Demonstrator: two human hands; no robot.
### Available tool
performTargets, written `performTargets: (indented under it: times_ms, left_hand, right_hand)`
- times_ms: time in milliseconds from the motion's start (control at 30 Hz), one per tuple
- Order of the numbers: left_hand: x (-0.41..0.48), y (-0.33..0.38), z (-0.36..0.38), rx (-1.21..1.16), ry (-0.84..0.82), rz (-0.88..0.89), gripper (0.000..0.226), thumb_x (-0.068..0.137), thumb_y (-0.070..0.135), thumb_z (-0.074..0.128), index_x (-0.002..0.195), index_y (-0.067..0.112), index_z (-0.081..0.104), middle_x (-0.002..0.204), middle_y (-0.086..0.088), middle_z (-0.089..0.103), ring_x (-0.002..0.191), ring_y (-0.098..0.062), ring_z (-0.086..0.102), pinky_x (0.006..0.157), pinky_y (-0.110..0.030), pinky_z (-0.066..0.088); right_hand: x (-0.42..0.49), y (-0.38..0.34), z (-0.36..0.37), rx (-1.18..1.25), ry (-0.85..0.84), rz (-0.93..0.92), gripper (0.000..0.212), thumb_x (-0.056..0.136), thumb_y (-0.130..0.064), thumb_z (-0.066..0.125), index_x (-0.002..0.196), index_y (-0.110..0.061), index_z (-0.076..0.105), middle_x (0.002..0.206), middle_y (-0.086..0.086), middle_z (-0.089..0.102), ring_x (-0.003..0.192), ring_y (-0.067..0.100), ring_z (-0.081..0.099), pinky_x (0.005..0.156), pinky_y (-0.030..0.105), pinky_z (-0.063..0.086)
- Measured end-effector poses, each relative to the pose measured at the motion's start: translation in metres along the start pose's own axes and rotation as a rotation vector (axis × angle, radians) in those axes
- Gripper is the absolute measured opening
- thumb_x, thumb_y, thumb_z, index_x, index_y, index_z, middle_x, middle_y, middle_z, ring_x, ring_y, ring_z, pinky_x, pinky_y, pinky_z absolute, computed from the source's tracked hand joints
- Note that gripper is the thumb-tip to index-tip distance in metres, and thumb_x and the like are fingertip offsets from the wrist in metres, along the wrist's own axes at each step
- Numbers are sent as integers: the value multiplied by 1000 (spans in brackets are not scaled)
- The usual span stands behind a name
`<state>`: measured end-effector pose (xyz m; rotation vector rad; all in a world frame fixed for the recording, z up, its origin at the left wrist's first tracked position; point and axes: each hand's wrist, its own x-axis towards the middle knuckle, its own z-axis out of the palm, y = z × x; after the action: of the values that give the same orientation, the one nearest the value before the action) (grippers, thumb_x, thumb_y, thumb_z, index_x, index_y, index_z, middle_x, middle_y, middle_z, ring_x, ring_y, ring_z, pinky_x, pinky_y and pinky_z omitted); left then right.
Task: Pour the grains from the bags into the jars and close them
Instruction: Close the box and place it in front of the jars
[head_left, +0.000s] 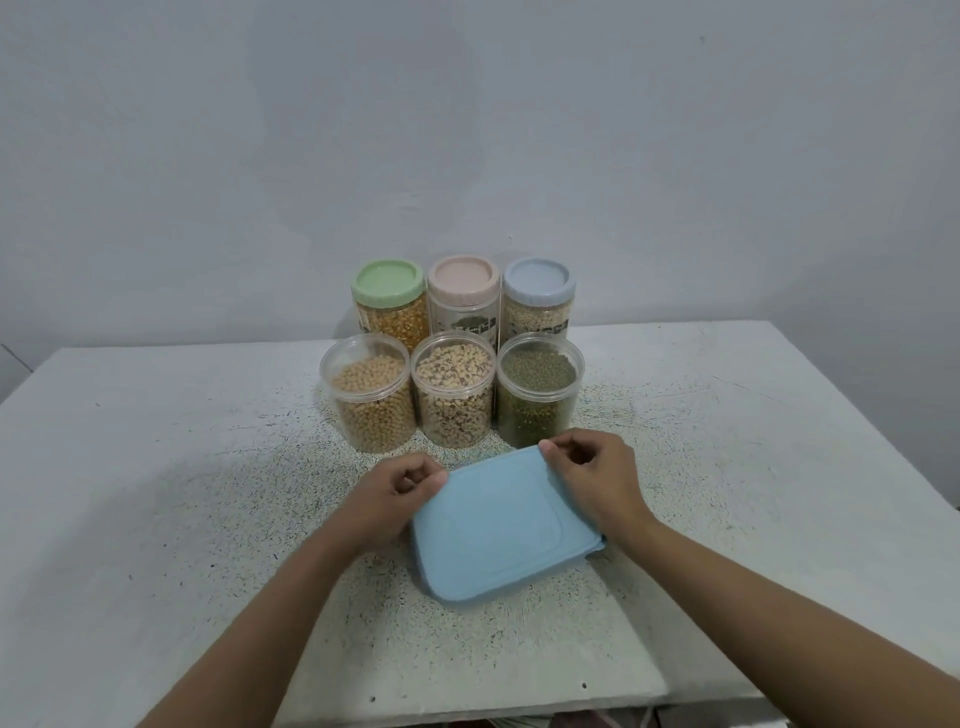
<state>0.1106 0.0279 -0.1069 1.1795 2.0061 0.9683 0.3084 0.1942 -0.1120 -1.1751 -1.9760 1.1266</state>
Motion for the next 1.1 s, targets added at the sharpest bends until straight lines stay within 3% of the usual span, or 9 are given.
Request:
performTargets:
  times_ms: [67,167,267,333,500,633,767,900,1100]
  left_hand:
    - [1,8,-13,79,-135,-57,21,99,38,62,92,21,72,90,-1,69,76,-8,59,67,-24,47]
    - [1,22,-9,-31,-243,-162,26,101,37,59,100,12,66,81,-8,69,61,-17,66,54,-30,56]
    - [2,30,9,-144,-284,-201,28,102,35,59,103,7,59,81,-19,73,61,-27,68,58,-36,58]
    - [4,33,24,-225,-310,-214,27,101,35,60,102,8,58,82,-14,73,63,-28,68,61,-37,60]
    - [12,50,65,-462,-279,-295,28,100,32,62,110,7,54,102,-18,66,66,-27,70,67,-39,62]
    - [23,72,98,-666,-211,-335,29,101,28,61,114,4,51,114,-26,59,71,-26,69,66,-33,61]
    - [35,98,126,-826,-135,-387,25,102,24,59,119,7,50,108,-19,60,79,-29,71,70,-34,62]
    - [50,115,143,-964,-47,-413,26,102,20,59,121,7,49,115,-20,62,90,-32,74,75,-36,62]
    - [69,122,146,-886,4,-386,43,101,11,60,142,8,47,122,-14,66,94,-24,77,83,-33,62]
  right_hand:
    - [2,5,-9,-44,30,16,28,81,-45,82,65,-24,72,65,-14,70,66,4,65,62,22,49]
    - [5,11,-22,-155,-8,108,60,77,-65,76,50,-17,54,48,-8,55,50,9,52,54,30,39]
    - [7,16,-35,-232,-59,192,61,81,-70,68,51,-21,46,47,-9,47,51,11,48,55,29,35]
    - [10,18,-47,-222,-61,256,56,81,-68,69,56,-19,55,56,-7,57,59,13,56,59,29,39]
    - [12,30,-77,40,98,330,20,79,-33,81,86,-17,73,90,0,72,90,20,65,73,33,49]
    - [6,48,-82,-72,232,233,55,77,-42,85,121,-26,56,119,0,54,110,22,56,89,44,54]
    - [7,55,-81,-125,239,169,83,77,-44,85,144,-23,40,134,2,41,124,22,47,100,46,49]
    - [33,55,-83,-112,197,124,80,83,-41,81,148,-19,40,140,5,45,119,18,47,98,39,47]
    - [80,55,-91,-90,127,112,73,87,-45,77,147,-21,43,145,4,50,125,23,50,102,48,48]
